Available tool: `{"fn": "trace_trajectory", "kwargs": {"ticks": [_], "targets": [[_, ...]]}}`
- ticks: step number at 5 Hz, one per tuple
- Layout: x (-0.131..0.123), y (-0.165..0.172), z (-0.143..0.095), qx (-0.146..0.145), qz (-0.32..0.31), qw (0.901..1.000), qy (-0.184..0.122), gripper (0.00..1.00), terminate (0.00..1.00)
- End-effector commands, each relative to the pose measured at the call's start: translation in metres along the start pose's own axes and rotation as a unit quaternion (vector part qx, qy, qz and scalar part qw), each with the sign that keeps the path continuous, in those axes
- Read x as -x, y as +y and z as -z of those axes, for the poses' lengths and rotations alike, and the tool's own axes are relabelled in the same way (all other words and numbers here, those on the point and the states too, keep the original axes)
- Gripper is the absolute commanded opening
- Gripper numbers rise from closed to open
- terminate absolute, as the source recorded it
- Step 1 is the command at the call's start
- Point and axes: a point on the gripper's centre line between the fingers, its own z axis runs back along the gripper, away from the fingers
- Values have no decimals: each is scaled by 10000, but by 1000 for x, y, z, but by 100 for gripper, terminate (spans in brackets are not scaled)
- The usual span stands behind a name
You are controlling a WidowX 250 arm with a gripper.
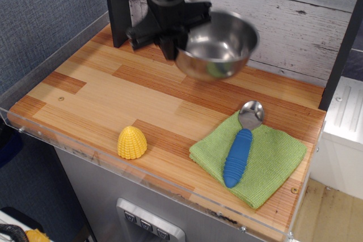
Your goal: Move the utensil at the edge of the corner of the table.
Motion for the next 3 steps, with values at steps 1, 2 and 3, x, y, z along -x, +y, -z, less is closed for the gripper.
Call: {"fn": "trace_trajectory", "kwargs": {"ticks": [1,2,3], "targets": [[-13,20,-65,377,-96,9984,-405,0,0],[-15,53,-65,185,-32,9985,-509,0,0],[-22,88,-63,-36,-235,9983,-530,0,0]]}}
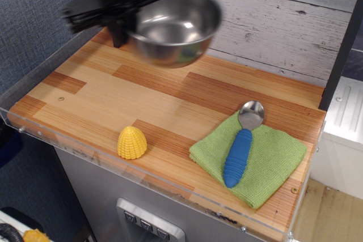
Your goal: Move the utensil at the edge of the corner of the table.
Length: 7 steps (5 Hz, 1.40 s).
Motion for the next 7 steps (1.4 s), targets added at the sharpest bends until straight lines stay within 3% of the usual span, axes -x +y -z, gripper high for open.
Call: {"fn": "trace_trajectory", "kwargs": {"ticks": [1,5,7], "targets": [[-20,56,-8,-178,-412,9987,-237,0,0],[-17,124,34,-708,-826,9939,-159,0,0],[-16,136,53,-751,-808,9939,-43,0,0]]}}
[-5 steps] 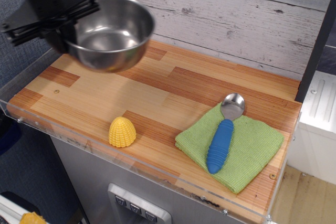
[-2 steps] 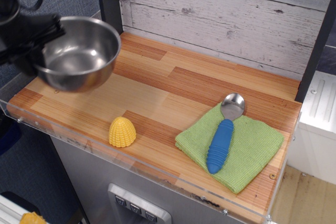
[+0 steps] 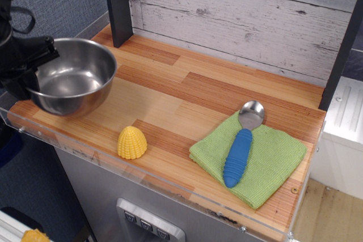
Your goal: Move the utensil at the edge of the corner of the table.
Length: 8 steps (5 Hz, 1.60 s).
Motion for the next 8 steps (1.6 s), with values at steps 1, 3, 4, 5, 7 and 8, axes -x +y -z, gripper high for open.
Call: {"fn": "trace_trajectory", "kwargs": {"ticks": [1,3,4,5,7,8], "targets": [[-7,6,11,113,53,9999,-106,0,0],[-5,11,25,180,63,9998,68,0,0],[-6,15,21,-69,-244,9996,90,100,0],[-5,11,16,-186,-234,9995,134,100,0],[0,0,11,-107,-147,9997,133,100,0],[-5,-4,-6,-37,-107,9999,11,100,0]]}}
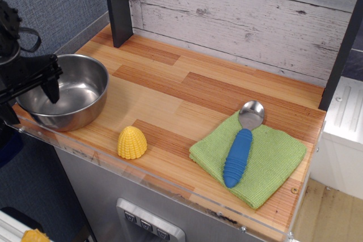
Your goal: Move the utensil at the edge of the corner of the table.
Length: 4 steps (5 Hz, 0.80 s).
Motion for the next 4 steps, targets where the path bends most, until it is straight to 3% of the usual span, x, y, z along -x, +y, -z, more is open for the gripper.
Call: {"fn": "trace_trajectory", "kwargs": {"ticks": [1,2,4], "targets": [[-9,-14,-52,391,83,9981,-459,100,0],[-13,-26,-78,667,68,9963,-536,100,0],[-20,-30,-92,716,279,9953,-593,100,0]]}}
